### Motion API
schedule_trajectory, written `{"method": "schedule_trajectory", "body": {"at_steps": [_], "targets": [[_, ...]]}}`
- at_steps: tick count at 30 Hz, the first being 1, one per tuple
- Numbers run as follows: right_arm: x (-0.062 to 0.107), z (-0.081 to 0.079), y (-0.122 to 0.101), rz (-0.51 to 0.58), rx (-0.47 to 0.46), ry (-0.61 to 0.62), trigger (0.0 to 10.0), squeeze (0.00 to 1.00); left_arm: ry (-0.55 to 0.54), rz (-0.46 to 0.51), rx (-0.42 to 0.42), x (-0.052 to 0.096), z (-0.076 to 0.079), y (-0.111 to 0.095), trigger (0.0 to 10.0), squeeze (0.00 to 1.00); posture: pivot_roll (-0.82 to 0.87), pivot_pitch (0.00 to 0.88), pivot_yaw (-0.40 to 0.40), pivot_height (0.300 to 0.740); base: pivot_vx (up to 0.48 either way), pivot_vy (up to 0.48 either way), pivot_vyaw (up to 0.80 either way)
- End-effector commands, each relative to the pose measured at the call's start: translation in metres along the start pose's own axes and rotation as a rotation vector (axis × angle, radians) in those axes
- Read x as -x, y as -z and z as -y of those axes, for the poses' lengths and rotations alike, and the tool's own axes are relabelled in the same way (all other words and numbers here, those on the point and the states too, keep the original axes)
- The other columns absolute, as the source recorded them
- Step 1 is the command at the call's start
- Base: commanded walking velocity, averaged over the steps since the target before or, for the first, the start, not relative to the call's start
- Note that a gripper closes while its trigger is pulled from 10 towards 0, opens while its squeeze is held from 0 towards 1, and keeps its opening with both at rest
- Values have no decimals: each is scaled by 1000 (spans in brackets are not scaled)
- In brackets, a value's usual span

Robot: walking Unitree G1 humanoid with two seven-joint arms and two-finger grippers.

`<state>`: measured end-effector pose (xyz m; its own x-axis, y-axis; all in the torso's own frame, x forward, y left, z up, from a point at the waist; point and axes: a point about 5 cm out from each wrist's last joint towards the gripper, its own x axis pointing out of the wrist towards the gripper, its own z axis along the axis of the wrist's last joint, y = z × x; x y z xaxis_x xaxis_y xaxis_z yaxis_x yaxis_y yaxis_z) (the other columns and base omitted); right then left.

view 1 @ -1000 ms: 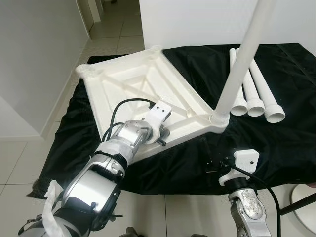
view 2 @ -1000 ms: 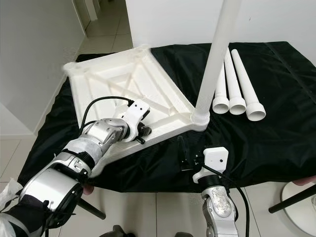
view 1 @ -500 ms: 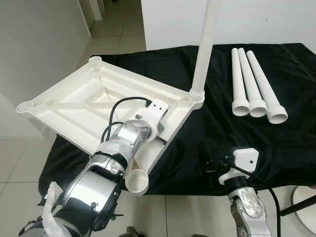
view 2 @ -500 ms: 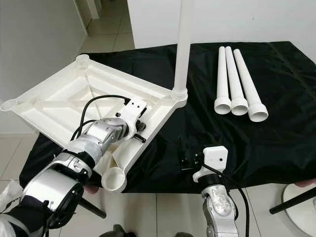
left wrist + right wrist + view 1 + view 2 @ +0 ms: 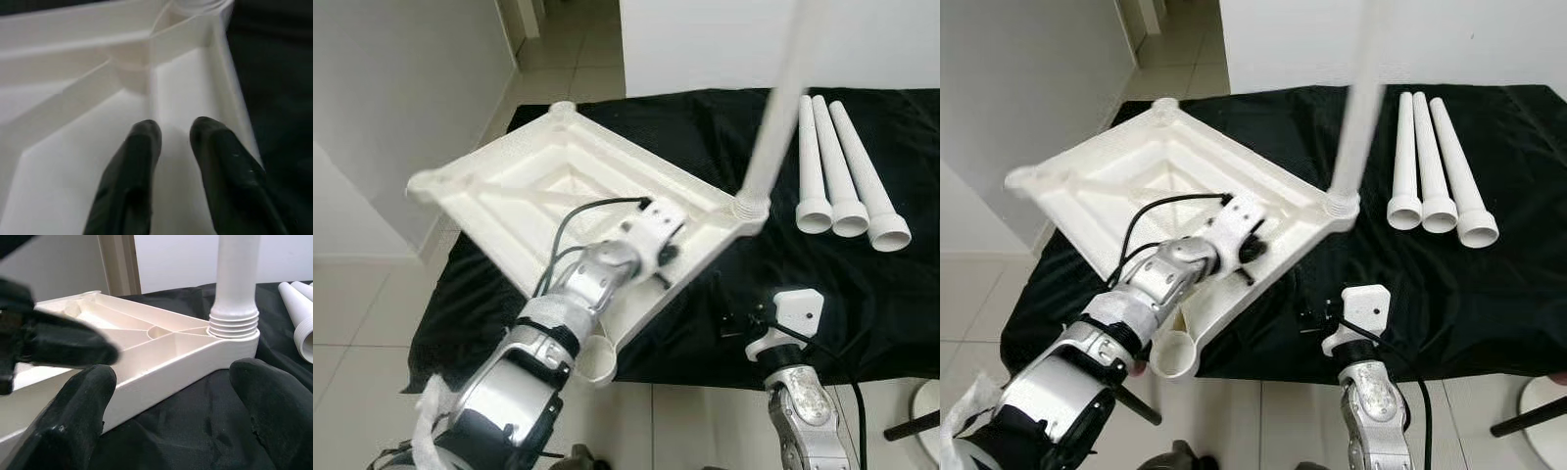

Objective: Building children table

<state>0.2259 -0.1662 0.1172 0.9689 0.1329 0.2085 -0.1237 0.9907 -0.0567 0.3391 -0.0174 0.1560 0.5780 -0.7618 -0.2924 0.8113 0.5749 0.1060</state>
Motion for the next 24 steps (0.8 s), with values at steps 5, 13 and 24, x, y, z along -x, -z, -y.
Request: {"method": "schedule_trajectory", "body": {"at_steps": [5, 13, 24], "targets": [[1, -4, 3, -4, -9, 5, 10000, 0, -39, 0, -37, 1, -5, -6, 10000, 0, -104, 0, 149, 740, 0, 0, 0], [2, -5, 3, 2, -20, 32, 10000, 0, -20, 245, -1, 31, -9, -28, 10000, 0, -108, 0, 162, 740, 0, 0, 0], [-14, -2, -5, 49, -43, 63, 10000, 0, 343, 449, 23, 113, 13, -12, 10000, 0, -67, 0, 136, 740, 0, 0, 0]]}}
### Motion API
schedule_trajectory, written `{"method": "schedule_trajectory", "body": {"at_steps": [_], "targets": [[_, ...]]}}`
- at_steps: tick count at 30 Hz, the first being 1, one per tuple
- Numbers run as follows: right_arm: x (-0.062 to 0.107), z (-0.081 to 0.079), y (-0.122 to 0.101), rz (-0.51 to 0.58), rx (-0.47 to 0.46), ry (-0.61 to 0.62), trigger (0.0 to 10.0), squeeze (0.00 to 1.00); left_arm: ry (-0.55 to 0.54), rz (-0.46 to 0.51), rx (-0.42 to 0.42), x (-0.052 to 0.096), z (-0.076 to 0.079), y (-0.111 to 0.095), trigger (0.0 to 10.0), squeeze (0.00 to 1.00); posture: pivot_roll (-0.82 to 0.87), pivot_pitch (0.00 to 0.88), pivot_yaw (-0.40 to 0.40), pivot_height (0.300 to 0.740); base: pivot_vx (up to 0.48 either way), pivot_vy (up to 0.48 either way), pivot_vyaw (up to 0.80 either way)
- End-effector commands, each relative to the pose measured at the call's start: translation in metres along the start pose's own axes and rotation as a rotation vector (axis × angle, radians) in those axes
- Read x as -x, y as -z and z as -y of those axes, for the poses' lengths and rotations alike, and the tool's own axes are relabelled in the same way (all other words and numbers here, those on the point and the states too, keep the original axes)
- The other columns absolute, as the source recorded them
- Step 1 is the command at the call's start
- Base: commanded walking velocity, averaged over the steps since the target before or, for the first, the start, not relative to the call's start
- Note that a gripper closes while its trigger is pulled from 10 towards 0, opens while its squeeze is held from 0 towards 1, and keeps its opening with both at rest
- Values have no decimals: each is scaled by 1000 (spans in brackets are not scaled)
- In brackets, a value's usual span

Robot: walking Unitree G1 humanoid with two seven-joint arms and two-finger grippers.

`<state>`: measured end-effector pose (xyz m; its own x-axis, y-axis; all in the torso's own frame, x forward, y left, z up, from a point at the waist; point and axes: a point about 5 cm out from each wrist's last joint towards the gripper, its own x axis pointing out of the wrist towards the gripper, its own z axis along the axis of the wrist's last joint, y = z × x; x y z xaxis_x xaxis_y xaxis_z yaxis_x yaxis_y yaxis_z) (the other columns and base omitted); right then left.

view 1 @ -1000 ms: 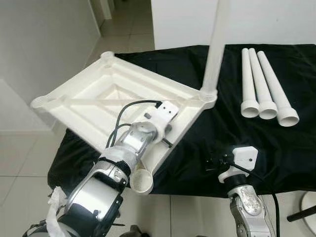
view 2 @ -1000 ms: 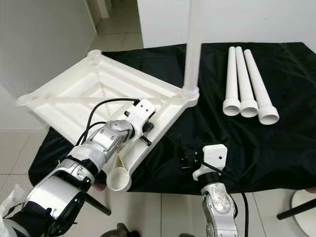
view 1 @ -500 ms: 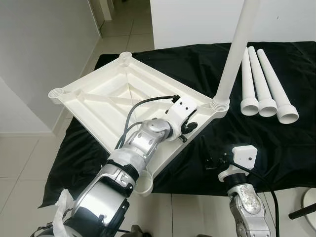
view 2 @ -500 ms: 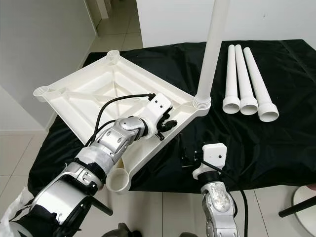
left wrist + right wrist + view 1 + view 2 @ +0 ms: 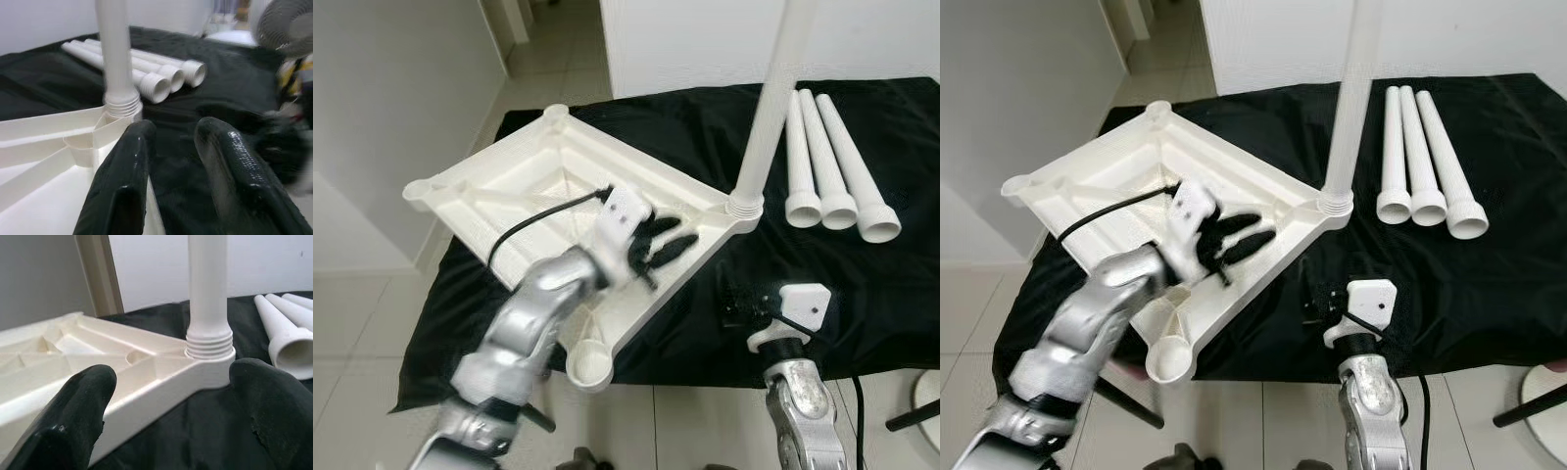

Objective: Building children table

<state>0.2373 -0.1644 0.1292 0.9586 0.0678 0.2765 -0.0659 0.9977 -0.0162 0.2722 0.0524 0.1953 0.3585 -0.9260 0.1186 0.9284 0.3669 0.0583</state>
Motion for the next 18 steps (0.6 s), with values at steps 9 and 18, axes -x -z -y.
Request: {"method": "schedule_trajectory", "body": {"at_steps": [9, 18], "targets": [[-9, -1, 1, 0, -24, -3, 10000, 0, 245, -173, 117, 58, 17, 4, 10000, 0, -38, 0, 116, 740, 0, 0, 0], [-17, -2, 0, 11, -29, -4, 10000, 0, 315, -418, 132, 102, 16, 16, 10000, 0, -31, 0, 110, 740, 0, 0, 0]]}}
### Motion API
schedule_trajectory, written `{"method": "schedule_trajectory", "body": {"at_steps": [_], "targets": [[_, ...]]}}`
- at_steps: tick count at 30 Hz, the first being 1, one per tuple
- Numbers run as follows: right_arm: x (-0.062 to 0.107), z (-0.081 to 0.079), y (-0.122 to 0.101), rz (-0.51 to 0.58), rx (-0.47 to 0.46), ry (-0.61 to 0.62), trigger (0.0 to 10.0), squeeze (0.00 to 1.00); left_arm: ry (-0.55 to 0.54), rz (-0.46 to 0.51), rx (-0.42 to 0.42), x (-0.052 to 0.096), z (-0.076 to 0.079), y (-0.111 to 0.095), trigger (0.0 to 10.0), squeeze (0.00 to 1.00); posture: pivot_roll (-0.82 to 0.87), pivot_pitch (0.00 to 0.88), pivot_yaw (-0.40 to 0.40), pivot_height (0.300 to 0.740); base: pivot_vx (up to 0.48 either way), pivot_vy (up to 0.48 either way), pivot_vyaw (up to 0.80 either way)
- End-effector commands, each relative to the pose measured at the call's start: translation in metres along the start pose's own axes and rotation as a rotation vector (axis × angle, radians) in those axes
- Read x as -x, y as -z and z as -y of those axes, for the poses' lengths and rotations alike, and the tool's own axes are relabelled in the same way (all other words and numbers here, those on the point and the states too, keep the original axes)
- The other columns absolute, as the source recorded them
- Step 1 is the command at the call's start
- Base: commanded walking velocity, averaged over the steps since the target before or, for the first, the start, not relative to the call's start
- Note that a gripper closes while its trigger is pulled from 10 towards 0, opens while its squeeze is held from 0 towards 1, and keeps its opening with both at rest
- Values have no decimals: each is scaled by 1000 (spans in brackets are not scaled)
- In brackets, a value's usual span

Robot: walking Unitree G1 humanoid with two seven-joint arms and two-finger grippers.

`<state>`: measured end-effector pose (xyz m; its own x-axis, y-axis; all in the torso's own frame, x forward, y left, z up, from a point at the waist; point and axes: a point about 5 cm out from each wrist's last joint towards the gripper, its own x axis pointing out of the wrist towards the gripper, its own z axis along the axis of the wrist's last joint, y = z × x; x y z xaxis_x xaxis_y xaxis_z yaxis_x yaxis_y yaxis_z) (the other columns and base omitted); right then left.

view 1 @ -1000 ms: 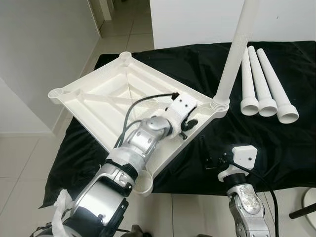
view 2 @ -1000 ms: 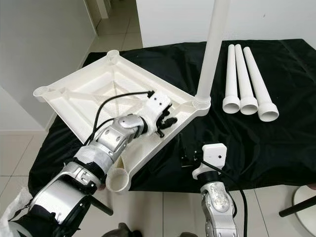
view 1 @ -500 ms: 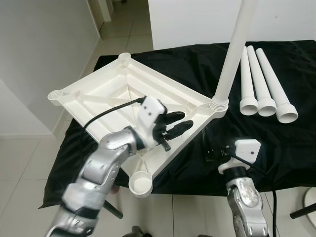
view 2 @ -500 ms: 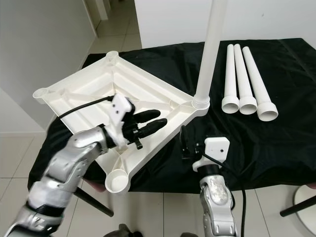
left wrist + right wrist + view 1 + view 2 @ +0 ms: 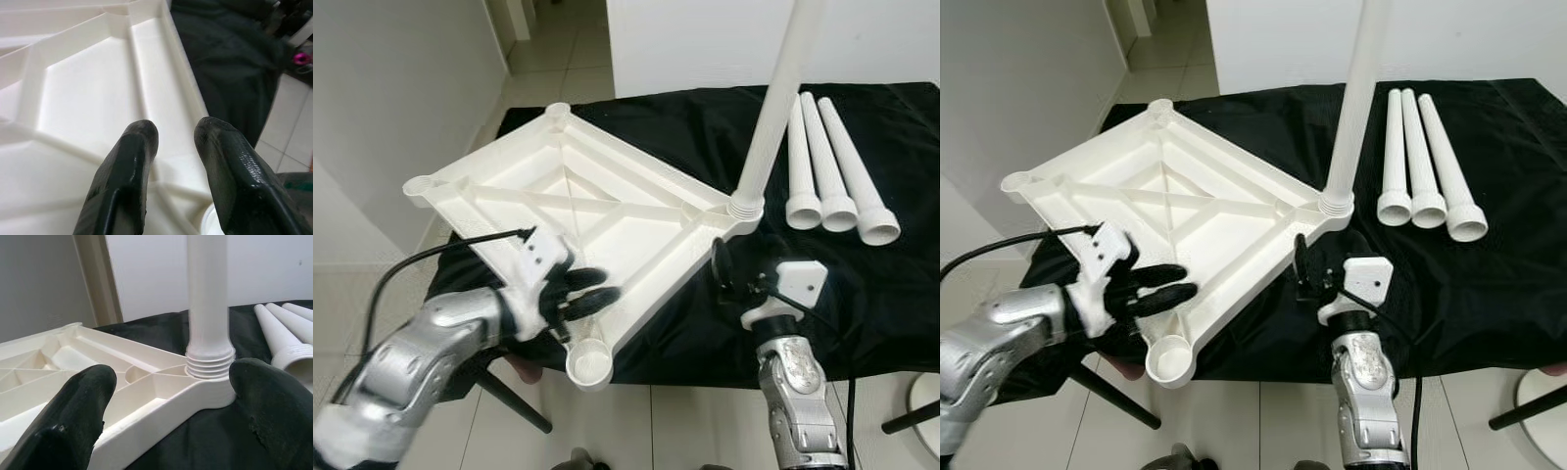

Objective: Building children table

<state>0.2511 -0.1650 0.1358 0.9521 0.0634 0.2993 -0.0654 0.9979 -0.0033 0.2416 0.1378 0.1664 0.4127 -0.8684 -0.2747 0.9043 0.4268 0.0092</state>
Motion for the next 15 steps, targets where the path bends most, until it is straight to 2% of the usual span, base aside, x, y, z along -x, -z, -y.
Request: {"method": "schedule_trajectory", "body": {"at_steps": [1, 2, 4, 5, 7, 8, 11, 15], "targets": [[-1, -3, 3, -12, -17, -8, 10000, 0, 380, -35, 2, 9, 17, 3, 10000, 0, -31, 0, 110, 740, 0, 0, 0], [-3, -4, 3, -10, -20, -11, 10000, 0, 355, -82, 7, 15, 13, 10, 10000, 0, -29, 0, 108, 740, 0, 0, 0], [-3, -4, 3, -10, -20, -11, 10000, 0, 355, -82, 7, 15, 13, 10, 10000, 0, -29, 0, 108, 740, 0, 0, 0], [-5, -5, 2, -5, -21, -13, 10000, 0, 332, -125, 11, 18, 12, 17, 10000, 0, -28, 0, 107, 740, 0, 0, 0], [-5, -5, 2, -5, -21, -13, 10000, 0, 332, -125, 11, 18, 12, 17, 10000, 0, -28, 0, 107, 740, 0, 0, 0], [-6, -5, 2, 0, -20, -13, 10000, 0, 314, -161, 22, 20, 11, 24, 10000, 0, -32, 0, 106, 740, 0, 0, 0], [-12, -3, 0, 15, -15, -9, 10000, 0, 276, -255, 16, 14, 12, 43, 10000, 0, -42, 0, 105, 740, 0, 0, 0], [-11, -1, -1, 18, -8, -6, 10000, 0, 271, -273, 17, 8, 17, 49, 10000, 0, -42, 0, 105, 740, 0, 0, 0]]}}
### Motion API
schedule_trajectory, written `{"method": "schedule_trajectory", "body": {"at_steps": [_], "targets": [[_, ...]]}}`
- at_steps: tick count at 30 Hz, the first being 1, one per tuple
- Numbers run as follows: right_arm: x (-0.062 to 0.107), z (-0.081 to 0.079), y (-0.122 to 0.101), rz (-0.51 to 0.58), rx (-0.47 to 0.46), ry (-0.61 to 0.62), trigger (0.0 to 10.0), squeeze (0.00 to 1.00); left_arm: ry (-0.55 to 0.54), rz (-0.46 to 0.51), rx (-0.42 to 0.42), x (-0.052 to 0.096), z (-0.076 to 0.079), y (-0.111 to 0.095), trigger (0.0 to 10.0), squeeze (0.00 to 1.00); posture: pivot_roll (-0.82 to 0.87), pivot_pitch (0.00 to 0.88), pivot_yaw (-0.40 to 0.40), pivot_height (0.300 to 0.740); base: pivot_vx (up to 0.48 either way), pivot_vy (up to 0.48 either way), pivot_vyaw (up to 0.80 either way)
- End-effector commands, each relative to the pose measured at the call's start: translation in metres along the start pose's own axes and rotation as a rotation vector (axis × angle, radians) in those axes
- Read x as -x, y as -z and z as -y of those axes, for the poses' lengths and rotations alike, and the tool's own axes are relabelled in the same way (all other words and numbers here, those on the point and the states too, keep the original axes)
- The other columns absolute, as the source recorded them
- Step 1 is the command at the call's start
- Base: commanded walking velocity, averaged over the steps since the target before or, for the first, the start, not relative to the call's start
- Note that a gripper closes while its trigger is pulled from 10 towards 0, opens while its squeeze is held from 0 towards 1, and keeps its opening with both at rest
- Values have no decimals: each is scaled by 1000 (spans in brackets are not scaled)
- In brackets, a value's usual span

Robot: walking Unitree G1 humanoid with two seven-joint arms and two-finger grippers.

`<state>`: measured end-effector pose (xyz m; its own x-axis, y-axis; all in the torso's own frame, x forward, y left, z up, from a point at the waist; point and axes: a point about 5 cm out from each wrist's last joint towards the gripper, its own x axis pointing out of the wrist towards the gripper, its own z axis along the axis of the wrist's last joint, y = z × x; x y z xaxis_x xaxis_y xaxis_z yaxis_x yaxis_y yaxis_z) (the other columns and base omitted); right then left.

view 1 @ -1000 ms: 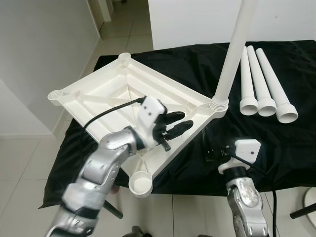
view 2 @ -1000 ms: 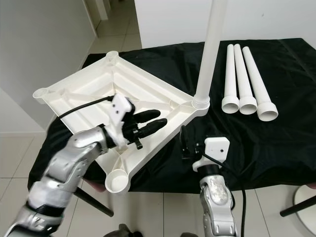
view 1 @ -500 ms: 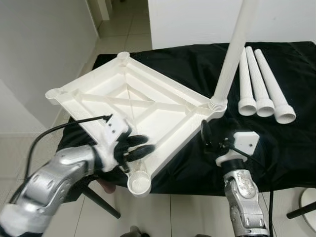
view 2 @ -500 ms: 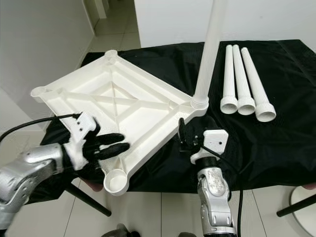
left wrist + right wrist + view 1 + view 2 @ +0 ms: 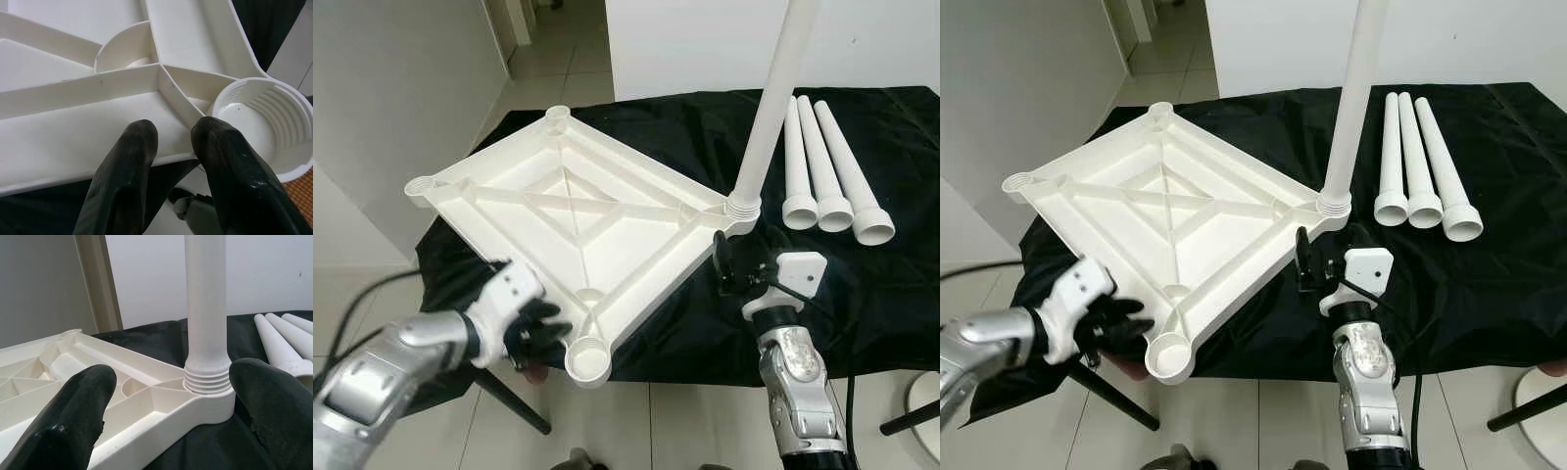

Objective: Building children table

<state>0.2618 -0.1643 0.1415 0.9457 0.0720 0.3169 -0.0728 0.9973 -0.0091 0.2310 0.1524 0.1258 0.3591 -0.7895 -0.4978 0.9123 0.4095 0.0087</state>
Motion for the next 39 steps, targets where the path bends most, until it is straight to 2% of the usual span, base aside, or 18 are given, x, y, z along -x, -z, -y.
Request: {"method": "schedule_trajectory", "body": {"at_steps": [1, 3, 6, 9, 14, 17, 19, 22, 25, 29, 31, 34, 35, 39], "targets": [[1, 0, 1, -1, -9, 4, 10000, 0, 250, -35, -6, -1, 15, 6, 10000, 0, -42, 0, 105, 740, 0, 0, 0], [1, 0, 1, -1, -9, 4, 10000, 0, 250, -35, -6, -1, 15, 6, 10000, 0, -42, 0, 105, 740, 0, 0, 0], [3, 0, 2, -5, -7, 6, 10000, 0, 246, -34, -2, -11, 21, 6, 10000, 0, -50, 0, 106, 740, 0, 0, 0], [3, 0, 2, -6, -7, 7, 10000, 0, 245, -31, 0, -13, 23, 6, 10000, 0, -54, 0, 108, 740, 0, 0, 0], [5, -1, 2, -10, -8, 9, 10000, 0, 207, 31, -3, -31, 26, -5, 10000, 0, -63, 0, 110, 740, 0, 0, 0], [5, -1, 2, -11, -8, 8, 10000, 0, 186, 55, -8, -35, 25, -8, 10000, 0, -63, 0, 110, 740, 0, 0, 0], [6, -1, 2, -13, -8, 9, 10000, 0, 123, 98, 1, -44, 20, -15, 10000, 0, -67, 0, 110, 740, 0, 0, 0], [6, -1, 2, -14, -9, 10, 10000, 0, 92, 114, 13, -48, 17, -17, 10000, 0, -71, 0, 110, 740, 0, 0, 0], [8, -3, 3, -16, -12, 10, 10000, 0, -32, 178, 30, -58, 6, -27, 10000, 0, -73, 0, 110, 740, 0, 0, 0], [8, -3, 3, -17, -13, 10, 10000, 0, -85, 212, 28, -61, 0, -34, 10000, 0, -73, 0, 110, 740, 0, 0, 0], [8, -3, 3, -16, -13, 14, 10000, 0, -183, 262, 59, -66, -11, -42, 10000, 0, -80, 0, 112, 740, 0, 0, 0], [8, -2, 2, -14, -13, 18, 10000, 0, -207, 283, 70, -67, -14, -45, 10000, 0, -80, 0, 111, 740, 0, 0, 0], [7, 0, 2, -13, -10, 27, 10000, 0, -251, 298, 68, -69, -18, -47, 10000, 0, -80, 0, 111, 740, 0, 0, 0], [7, 7, 1, -11, 2, 69, 10000, 0, -314, 344, 86, -71, -22, -55, 10000, 0, -81, 0, 109, 740, 0, 0, 0]]}}
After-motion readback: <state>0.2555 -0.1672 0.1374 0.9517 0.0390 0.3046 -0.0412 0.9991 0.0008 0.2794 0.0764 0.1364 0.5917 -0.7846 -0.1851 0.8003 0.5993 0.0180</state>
